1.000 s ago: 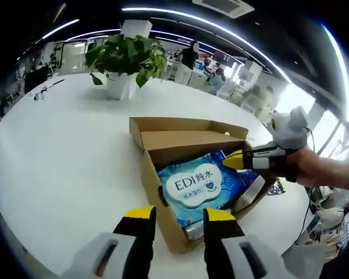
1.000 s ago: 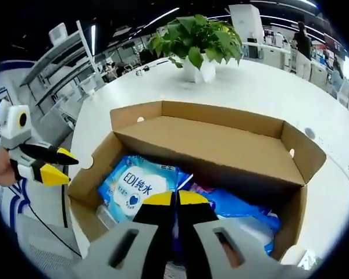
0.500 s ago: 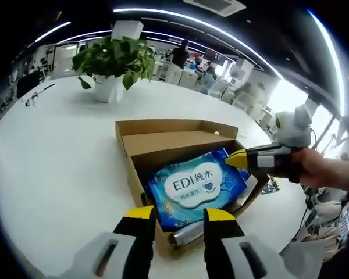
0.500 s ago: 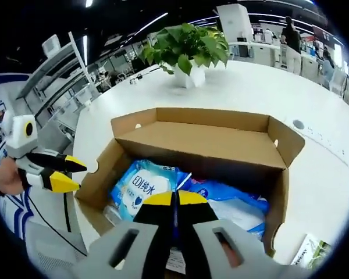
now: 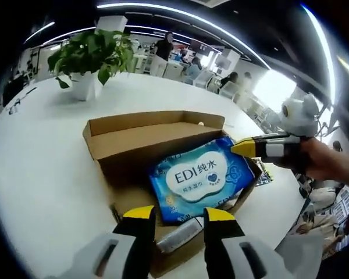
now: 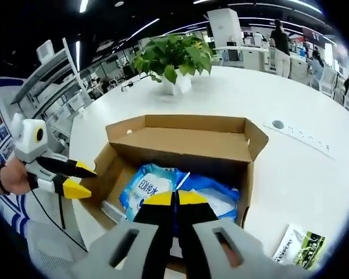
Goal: Operate the shoe box by opening the lid, removing the specified soft item, and placing it in the target area until the item is outside and the box remains undamaged.
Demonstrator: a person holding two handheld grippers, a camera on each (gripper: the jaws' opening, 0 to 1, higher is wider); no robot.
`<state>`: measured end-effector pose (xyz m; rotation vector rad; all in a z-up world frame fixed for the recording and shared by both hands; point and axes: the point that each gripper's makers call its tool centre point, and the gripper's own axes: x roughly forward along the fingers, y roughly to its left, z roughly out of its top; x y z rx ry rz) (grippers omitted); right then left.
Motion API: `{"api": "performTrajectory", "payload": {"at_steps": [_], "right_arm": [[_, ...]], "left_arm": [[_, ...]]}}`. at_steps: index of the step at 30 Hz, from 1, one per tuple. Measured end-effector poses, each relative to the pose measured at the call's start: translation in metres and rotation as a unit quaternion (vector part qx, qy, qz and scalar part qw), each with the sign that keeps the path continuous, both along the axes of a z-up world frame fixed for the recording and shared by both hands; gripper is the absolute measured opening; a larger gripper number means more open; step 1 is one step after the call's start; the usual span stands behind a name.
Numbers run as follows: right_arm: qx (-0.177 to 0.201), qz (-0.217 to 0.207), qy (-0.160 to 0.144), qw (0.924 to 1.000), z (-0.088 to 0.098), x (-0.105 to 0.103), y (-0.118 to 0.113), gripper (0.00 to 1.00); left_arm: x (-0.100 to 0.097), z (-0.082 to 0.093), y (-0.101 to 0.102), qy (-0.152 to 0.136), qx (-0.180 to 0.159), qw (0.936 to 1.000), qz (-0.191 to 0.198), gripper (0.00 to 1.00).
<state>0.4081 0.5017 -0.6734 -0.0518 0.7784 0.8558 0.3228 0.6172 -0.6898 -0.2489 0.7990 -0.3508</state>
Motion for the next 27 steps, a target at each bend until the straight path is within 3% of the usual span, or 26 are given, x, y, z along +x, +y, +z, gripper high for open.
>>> {"api": "performTrajectory", "payload": {"at_steps": [15,27], "right_arm": [[-0.010,-0.041,0.006,0.9991,-0.005,0.012,-0.031,0.00],[-0.003,-0.049,0.013,0.9987,-0.011,0.013,-0.038,0.00]], "left_arm": [[0.024,-0.025,-0.018,0.034,-0.002,0.9989,-0.032,0.34],[0.031,-0.046,-0.024,0.078,0.007,0.9962,-0.039,0.31]]}}
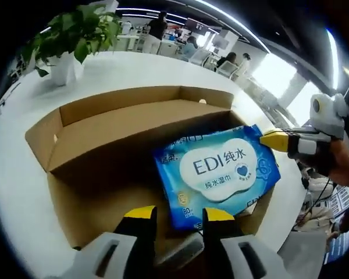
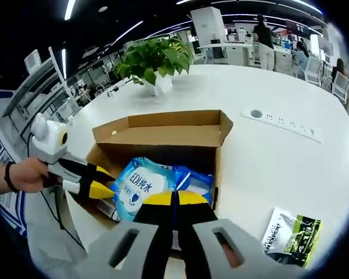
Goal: Operate the shoe box by opening the lid, removing the specified soft item, and placing it in the target area until the item is outside and the box remains undamaged.
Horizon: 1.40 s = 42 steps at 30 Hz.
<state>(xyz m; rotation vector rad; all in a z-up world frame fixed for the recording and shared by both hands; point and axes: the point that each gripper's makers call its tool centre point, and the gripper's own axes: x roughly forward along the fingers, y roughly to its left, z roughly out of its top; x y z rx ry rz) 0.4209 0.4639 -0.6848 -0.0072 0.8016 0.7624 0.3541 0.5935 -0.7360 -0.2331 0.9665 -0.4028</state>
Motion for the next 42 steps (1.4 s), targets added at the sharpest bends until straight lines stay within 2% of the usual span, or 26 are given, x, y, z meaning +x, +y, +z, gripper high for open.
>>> {"api": "performTrajectory", "payload": {"at_steps": [4,6,8,9,14,21,26,30,37,42], "right_arm": [[0.002,0.000,0.002,1.0000,-0.002,0.000,-0.001,0.00],[0.004,-0.001,0.002,1.0000,-0.002,-0.001,-0.001,0.00],[0.004,0.001,0.002,1.0000,-0.001,-0.002,-0.001,0.00],[0.007,0.001,0.002,1.0000,0.000,-0.003,0.000,0.00],[0.013,0.001,0.006,0.9999,0.000,-0.003,0.001,0.00],[0.000,0.020,0.018,0.9996,-0.008,-0.011,0.002,0.05],[-0.001,0.019,0.021,0.9996,-0.009,-0.015,0.005,0.03],[0.011,-0.004,0.039,0.9992,-0.008,-0.015,0.005,0.00],[0.018,-0.001,0.024,0.9996,0.001,-0.016,0.009,0.00],[0.022,-0.009,0.016,0.9996,0.008,-0.016,0.009,0.00]], "left_arm": [[0.001,-0.007,-0.009,0.015,-0.018,0.9997,-0.007,0.22],[0.003,-0.008,-0.009,0.018,-0.018,0.9997,0.000,0.20],[0.004,-0.009,-0.003,0.020,-0.010,0.9997,0.011,0.13],[0.004,-0.008,-0.002,0.022,-0.016,0.9995,0.018,0.10],[0.006,-0.005,-0.003,0.008,-0.010,0.9998,0.014,0.04],[0.006,-0.001,-0.003,0.004,-0.008,0.9999,0.011,0.03],[0.006,0.005,-0.001,0.002,-0.012,0.9997,0.019,0.02],[0.003,0.010,-0.001,-0.003,-0.017,0.9995,0.025,0.02],[0.002,0.019,0.004,-0.014,-0.017,0.9993,0.030,0.02],[0.004,0.033,0.006,-0.028,-0.025,0.9986,0.037,0.00]]}}
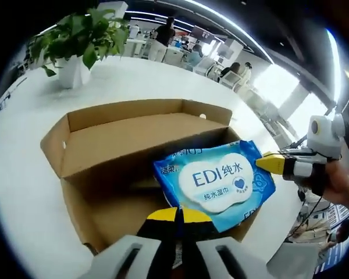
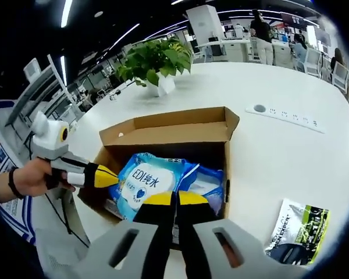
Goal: Operate the shoe box by opening the lid, removing the specified soft item, and placing it in the target area until the item is outside and the box remains undamaged.
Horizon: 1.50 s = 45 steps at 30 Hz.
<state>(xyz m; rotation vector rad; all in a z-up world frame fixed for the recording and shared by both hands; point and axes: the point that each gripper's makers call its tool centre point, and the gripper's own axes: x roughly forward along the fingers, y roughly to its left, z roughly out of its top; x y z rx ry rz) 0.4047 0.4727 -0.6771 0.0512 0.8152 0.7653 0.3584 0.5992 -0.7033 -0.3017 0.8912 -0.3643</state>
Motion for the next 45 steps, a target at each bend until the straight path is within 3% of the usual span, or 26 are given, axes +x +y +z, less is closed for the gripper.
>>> {"api": "performTrajectory", "payload": {"at_steps": [5,10,22,32,45], "right_arm": [[0.013,-0.002,-0.002,0.9999,0.006,-0.001,0.001,0.00],[0.013,-0.001,-0.013,0.9998,0.013,-0.006,-0.002,0.00],[0.023,-0.027,-0.036,0.9987,0.038,-0.007,-0.030,0.00],[0.030,-0.061,-0.052,0.9964,0.051,-0.014,-0.071,0.00],[0.032,-0.114,-0.058,0.9912,0.052,-0.034,-0.139,0.00]], "left_arm": [[-0.004,-0.006,0.001,0.009,-0.017,0.9997,0.011,0.00],[-0.010,-0.003,-0.008,0.001,-0.001,1.0000,-0.006,0.00],[0.000,0.031,-0.029,-0.036,-0.003,0.9992,-0.017,0.00],[0.006,0.049,-0.066,-0.055,-0.006,0.9971,-0.052,0.00],[0.005,0.052,-0.132,-0.058,-0.007,0.9920,-0.112,0.00]]}}
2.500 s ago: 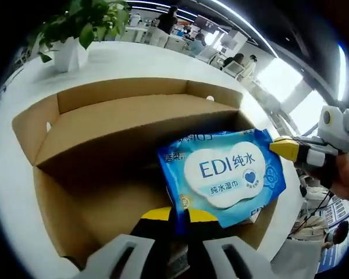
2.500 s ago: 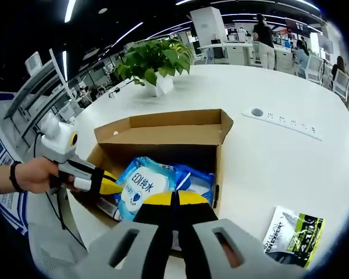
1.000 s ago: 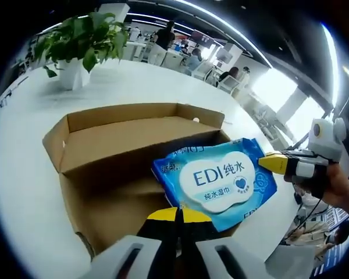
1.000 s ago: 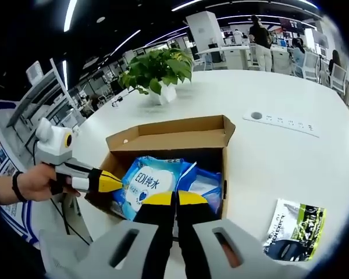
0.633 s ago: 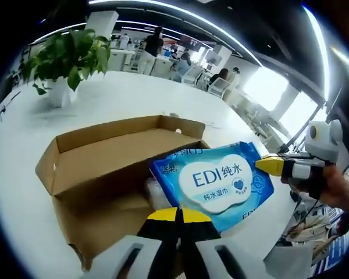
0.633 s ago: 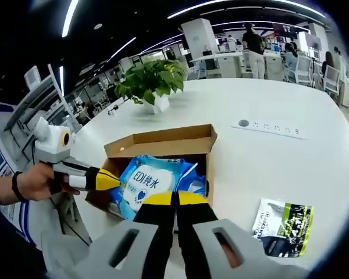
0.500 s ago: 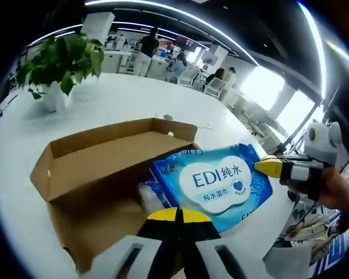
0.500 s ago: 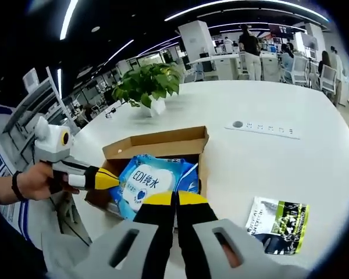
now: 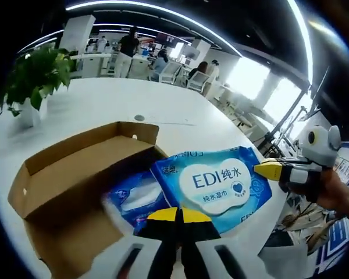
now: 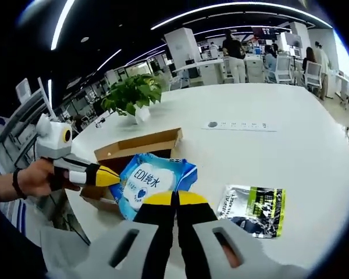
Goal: Operate the shoe box by opening the lid, removing the specified soft item, and placing it in the target area until the item is outside and the box remains undamaged.
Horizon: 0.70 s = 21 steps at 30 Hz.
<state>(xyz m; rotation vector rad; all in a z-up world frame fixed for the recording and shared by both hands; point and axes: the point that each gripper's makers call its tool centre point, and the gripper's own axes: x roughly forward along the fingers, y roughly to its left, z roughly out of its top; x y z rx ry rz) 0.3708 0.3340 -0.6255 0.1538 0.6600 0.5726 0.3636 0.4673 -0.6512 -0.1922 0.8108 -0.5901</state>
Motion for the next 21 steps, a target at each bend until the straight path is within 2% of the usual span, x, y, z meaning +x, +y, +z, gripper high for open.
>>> {"api": "performTrajectory", "payload": {"at_steps": [11,21], "right_arm": [[0.006,-0.059,0.004,0.9983,-0.006,-0.015,-0.065,0.00],[0.017,-0.106,0.016,0.9941,-0.016,-0.032,-0.115,0.00]], "left_arm": [[-0.002,0.000,-0.067,-0.004,-0.002,0.9984,-0.056,0.00],[-0.008,-0.008,-0.115,0.003,0.002,0.9954,-0.096,0.00]]}}
